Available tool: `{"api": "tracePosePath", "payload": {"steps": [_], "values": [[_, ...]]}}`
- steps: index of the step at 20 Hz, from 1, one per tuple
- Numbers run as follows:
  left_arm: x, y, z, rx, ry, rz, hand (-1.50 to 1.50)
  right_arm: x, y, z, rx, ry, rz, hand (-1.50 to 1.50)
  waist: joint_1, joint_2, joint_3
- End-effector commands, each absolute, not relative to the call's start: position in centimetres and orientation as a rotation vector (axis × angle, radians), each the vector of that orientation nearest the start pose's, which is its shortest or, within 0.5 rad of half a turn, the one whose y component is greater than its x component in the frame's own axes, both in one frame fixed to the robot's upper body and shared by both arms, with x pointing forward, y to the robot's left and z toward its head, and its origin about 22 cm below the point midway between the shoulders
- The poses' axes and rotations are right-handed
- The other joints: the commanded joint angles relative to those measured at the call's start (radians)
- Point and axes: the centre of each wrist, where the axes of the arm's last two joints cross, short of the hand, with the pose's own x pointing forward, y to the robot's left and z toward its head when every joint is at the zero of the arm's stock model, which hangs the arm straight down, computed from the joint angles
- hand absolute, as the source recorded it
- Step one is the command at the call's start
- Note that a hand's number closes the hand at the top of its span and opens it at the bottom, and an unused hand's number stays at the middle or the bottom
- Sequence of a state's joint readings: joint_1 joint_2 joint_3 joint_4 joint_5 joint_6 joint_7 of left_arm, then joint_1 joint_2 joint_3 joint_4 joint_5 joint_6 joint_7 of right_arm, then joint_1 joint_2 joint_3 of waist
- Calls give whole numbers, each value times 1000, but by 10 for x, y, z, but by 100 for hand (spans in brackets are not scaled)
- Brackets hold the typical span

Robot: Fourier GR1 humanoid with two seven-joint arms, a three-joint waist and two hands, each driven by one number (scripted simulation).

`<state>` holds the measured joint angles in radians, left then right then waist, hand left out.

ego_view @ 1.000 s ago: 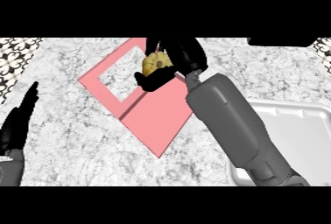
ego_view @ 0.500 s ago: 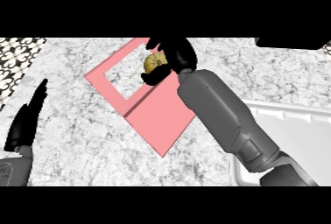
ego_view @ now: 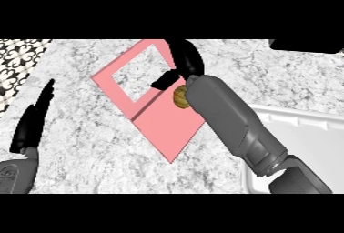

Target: Pick the squash from the tray and place it in the cardboard box

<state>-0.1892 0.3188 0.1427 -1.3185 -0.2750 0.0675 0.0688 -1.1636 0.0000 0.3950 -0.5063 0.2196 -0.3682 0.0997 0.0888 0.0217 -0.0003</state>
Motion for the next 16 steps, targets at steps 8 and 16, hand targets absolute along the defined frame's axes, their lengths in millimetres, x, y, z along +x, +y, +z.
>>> {"api": "tracePosePath", "payload": {"steps": [8,16], "values": [[272,348,-1,637,-1392,-248,0,435,-47,124,-289,-1867,377,-150,-48,-6,0],[262,353,16,636,-1378,-210,0,450,-139,120,-227,-1850,263,-150,-76,-20,1]]}}
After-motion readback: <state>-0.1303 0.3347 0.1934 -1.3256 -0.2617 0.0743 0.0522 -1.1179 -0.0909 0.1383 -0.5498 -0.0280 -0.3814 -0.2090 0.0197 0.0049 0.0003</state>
